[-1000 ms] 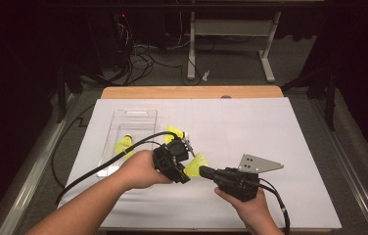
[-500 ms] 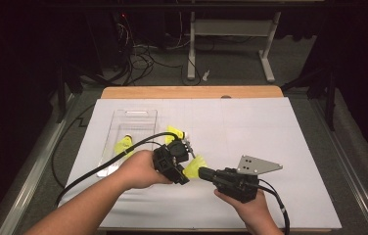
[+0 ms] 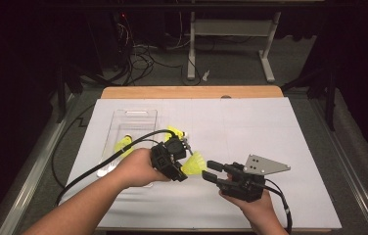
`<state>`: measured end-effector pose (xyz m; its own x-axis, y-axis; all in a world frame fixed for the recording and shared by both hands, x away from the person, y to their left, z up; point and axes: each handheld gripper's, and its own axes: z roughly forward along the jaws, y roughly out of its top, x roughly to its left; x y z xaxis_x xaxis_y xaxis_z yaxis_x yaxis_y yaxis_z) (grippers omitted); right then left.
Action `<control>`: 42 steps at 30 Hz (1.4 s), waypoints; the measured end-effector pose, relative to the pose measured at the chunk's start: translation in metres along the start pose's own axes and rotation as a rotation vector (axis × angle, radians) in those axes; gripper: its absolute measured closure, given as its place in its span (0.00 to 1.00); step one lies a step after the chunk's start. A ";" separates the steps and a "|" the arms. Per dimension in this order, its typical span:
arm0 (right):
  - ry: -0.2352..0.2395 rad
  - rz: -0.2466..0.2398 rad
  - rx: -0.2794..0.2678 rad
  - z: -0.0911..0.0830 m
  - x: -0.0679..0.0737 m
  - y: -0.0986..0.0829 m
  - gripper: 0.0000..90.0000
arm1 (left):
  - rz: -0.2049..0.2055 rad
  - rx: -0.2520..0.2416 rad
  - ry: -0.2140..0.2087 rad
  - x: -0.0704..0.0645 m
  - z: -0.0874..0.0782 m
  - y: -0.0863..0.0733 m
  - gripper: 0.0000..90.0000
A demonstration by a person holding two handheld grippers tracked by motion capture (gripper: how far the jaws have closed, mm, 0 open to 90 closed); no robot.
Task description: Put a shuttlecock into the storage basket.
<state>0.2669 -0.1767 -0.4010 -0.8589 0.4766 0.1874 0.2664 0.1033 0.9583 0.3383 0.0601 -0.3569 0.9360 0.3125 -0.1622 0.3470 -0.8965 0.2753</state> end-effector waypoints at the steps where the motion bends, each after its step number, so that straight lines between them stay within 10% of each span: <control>1: -0.008 -0.002 -0.002 -0.001 0.000 0.000 0.63 | -0.002 -0.002 0.002 0.000 0.000 0.000 0.71; 42: -0.432 -0.070 0.131 -0.039 -0.025 -0.030 0.03 | -0.030 -0.019 0.009 0.013 -0.008 -0.018 0.71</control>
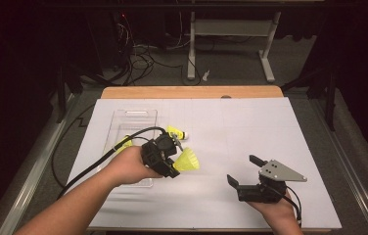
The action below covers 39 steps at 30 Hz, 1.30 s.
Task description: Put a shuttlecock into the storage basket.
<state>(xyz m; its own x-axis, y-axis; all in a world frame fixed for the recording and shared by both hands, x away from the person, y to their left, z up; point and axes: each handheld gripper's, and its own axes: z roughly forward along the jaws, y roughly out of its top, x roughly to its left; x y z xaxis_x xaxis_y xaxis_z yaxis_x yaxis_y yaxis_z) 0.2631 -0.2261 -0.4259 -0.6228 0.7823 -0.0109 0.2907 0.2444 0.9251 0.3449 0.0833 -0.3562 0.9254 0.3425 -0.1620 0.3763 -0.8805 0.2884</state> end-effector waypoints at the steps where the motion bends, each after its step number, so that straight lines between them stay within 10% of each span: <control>1: -0.010 -0.002 0.001 -0.001 -0.001 -0.001 0.02 | 0.003 0.005 0.004 0.000 0.000 0.000 0.71; 20: -0.127 0.035 0.014 -0.029 -0.031 -0.025 0.00 | -0.025 -0.001 0.011 0.006 -0.008 -0.009 0.71; 39: -0.119 0.069 0.053 -0.030 -0.038 -0.038 0.00 | -0.061 -0.022 0.072 0.015 -0.037 -0.027 0.71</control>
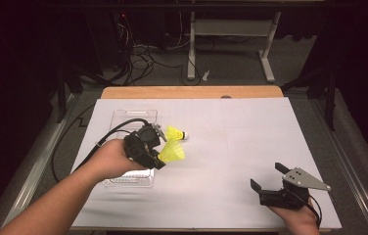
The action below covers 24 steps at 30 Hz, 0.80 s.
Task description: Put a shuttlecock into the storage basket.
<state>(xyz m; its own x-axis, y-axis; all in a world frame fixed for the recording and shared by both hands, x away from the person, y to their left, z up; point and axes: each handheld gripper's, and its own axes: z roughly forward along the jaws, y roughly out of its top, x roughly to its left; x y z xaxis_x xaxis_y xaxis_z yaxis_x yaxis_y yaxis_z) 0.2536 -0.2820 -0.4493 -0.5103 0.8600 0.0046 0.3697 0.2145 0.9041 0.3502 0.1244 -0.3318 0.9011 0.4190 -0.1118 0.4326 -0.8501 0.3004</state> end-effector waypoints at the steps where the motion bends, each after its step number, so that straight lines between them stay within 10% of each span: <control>1: 0.002 0.001 0.001 0.000 0.000 0.000 0.00 | -0.007 -0.003 0.002 0.002 -0.002 -0.002 0.71; 24: 0.008 -0.018 -0.021 -0.002 0.005 0.001 0.00 | -0.117 0.021 0.060 0.049 -0.022 -0.058 0.71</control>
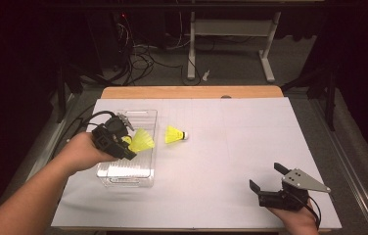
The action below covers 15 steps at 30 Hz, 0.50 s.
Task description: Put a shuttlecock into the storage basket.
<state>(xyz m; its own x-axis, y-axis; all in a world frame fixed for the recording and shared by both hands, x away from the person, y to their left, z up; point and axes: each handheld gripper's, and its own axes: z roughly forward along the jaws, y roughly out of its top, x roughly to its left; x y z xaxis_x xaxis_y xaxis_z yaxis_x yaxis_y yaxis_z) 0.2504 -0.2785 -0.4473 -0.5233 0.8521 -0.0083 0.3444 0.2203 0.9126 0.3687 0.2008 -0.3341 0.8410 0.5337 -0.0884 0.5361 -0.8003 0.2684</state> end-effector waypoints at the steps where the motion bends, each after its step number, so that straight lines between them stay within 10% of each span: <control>1: 0.001 0.000 0.000 0.000 0.000 0.000 0.00 | -0.003 0.015 0.014 0.001 0.001 -0.002 0.71; 15: 0.007 -0.004 0.016 0.003 0.002 -0.001 0.01 | -0.040 0.061 0.047 0.021 0.005 -0.023 0.71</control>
<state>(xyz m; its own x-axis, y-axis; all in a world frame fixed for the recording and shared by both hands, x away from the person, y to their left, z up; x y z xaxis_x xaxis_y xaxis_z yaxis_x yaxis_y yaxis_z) 0.2511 -0.2759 -0.4497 -0.5298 0.8481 -0.0091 0.3546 0.2313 0.9060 0.3745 0.2293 -0.3469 0.8150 0.5770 -0.0524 0.5742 -0.7922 0.2067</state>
